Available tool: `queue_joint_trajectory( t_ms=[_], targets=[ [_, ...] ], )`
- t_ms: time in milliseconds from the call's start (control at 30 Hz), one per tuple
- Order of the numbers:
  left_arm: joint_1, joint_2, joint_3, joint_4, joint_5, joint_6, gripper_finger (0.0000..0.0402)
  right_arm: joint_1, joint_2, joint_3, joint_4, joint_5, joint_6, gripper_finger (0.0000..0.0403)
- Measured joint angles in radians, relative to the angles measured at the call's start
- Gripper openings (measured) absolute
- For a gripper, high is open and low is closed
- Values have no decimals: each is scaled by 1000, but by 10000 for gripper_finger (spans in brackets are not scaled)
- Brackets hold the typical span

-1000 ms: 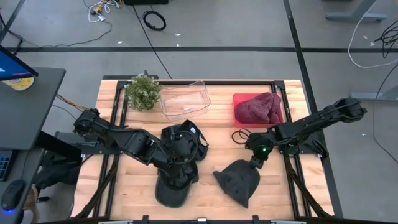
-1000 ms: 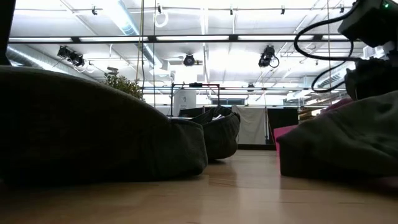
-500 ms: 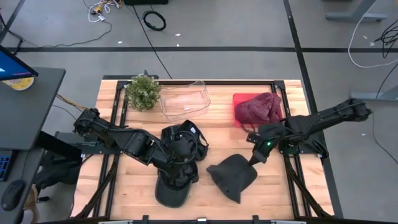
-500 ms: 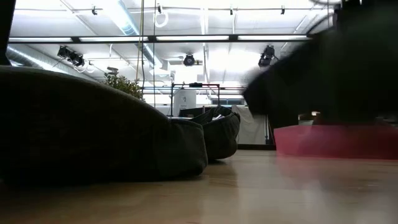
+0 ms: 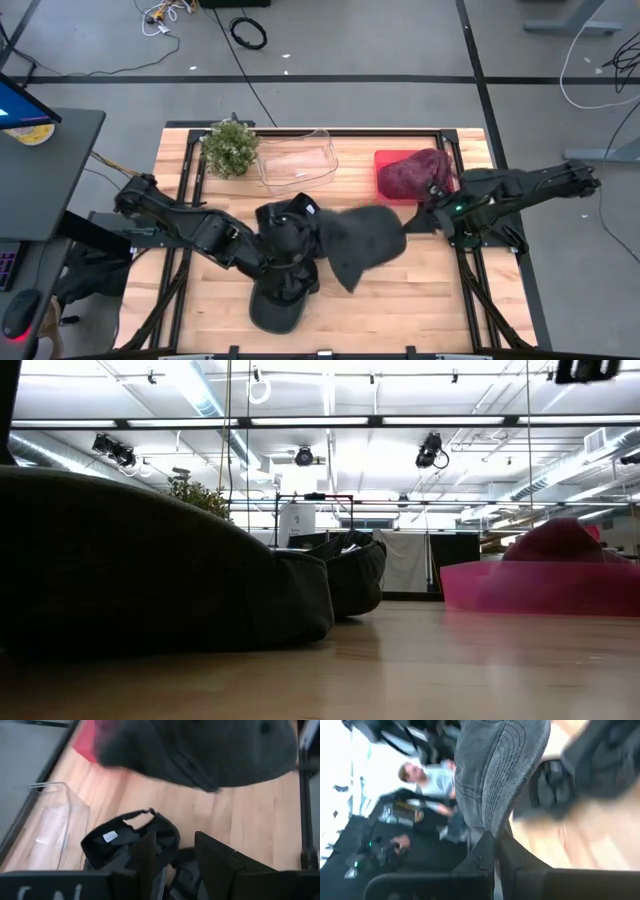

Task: Pick & Place hat
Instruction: Put the right black cap into the transparent bin

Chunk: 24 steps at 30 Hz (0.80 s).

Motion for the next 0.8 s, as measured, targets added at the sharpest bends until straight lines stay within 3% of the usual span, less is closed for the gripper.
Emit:
queue_joint_trajectory(
  t_ms=[133,267,467,633,800],
  targets=[
    [20,-42,0,7,-104,-195,140,0,-22,35,26,99,-85,0],
    [47,-93,0,91,-141,-317,140,0,-24,41,102,140,-155,0],
    [94,-159,0,276,-113,-330,140,0,-19,41,182,162,-232,0],
    [140,-190,1,410,53,-366,155,-1,-19,41,246,191,-307,0],
    [179,-189,0,526,156,-389,199,-1,-19,41,288,193,-342,0]
  ],
)
